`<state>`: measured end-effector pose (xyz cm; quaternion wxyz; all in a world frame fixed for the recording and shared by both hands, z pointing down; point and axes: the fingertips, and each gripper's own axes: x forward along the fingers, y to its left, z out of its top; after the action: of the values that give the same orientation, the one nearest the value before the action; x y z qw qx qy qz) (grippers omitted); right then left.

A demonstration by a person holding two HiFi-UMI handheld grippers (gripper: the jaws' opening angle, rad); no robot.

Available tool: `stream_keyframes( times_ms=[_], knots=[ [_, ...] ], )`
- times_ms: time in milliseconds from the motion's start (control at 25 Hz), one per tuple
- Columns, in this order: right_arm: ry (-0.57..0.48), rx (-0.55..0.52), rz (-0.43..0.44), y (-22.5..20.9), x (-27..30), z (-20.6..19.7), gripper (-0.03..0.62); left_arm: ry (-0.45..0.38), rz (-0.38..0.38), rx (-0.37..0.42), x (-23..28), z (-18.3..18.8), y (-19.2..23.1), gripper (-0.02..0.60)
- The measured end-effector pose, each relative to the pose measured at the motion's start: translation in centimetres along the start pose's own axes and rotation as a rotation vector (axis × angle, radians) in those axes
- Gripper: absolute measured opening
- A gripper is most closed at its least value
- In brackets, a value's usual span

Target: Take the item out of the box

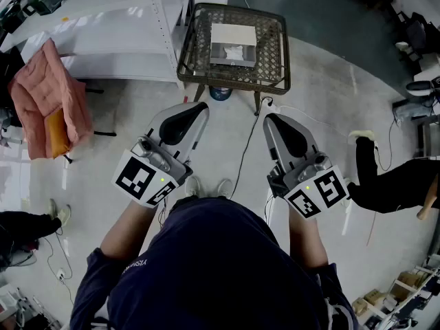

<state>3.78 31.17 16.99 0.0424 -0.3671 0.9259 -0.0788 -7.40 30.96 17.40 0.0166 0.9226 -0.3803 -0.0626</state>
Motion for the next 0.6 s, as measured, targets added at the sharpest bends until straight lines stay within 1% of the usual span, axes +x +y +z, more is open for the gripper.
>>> stream_keyframes(
  times_ms=[240,400,600],
  knots=[
    [-0.011,0.010,0.002,-0.7,-0.6,-0.1,0.023,0.002,0.008,0.003,0.5,-0.4,-0.6,0.006],
    [-0.018,0.036,0.004,-1.7,-1.2,-0.2,0.025,0.006,0.021,0.003,1.1,-0.7,-1.0,0.006],
    [-0.013,0.041,0.014,-3.1,-2.5,-0.6,0.025,0.009,0.036,0.005,2.3,-1.4,-2.1,0.006]
  ],
)
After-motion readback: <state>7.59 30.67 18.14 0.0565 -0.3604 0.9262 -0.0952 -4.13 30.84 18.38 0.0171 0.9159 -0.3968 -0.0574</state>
